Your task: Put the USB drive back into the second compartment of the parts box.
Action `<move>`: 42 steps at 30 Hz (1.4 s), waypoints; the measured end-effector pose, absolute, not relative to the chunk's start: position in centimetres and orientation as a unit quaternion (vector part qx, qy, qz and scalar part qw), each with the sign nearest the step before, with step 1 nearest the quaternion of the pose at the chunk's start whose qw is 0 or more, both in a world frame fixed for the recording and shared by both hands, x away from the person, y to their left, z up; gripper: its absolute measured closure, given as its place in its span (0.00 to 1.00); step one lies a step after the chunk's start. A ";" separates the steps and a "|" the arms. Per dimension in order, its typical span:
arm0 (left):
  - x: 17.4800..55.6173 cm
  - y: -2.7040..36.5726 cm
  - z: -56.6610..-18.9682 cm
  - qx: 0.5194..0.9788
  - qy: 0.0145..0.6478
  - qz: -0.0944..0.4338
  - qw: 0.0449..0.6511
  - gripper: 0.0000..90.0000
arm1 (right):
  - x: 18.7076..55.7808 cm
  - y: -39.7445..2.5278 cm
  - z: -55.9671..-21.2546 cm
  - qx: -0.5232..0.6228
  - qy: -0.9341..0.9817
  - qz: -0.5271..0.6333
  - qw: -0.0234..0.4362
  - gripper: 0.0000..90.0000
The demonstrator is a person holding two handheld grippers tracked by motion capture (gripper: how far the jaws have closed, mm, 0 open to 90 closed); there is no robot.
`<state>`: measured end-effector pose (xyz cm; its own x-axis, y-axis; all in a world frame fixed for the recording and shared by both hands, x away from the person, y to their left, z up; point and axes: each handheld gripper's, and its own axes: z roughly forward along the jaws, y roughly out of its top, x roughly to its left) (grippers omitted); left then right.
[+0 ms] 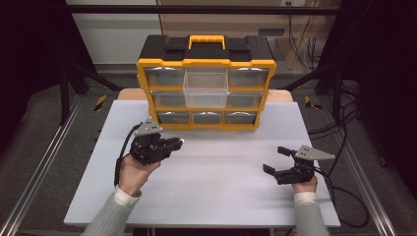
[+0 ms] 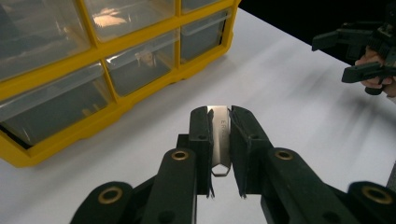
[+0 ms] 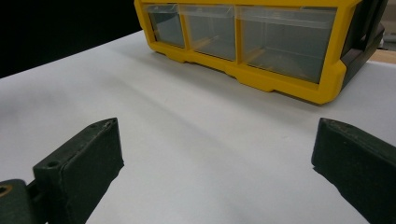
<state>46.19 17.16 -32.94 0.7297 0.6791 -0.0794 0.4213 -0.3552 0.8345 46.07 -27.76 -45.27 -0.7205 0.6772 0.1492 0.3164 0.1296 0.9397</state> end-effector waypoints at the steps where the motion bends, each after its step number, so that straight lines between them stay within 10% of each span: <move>1: 46.2 17.2 -32.7 0.811 0.339 0.143 0.456 0.88 | 46.1 -27.8 -45.3 0.338 0.735 0.566 0.159 0.02; 42: 46.8 18.0 -26.0 0.807 0.315 0.165 0.472 0.88 | 46.0 -27.8 -45.2 0.339 0.734 0.567 0.159 0.02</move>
<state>46.84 18.02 -25.98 0.7472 0.6639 -0.0301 0.3521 -0.3571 0.8652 46.03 -27.83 -45.21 -0.7198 0.6775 0.1513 0.3180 0.1280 0.9394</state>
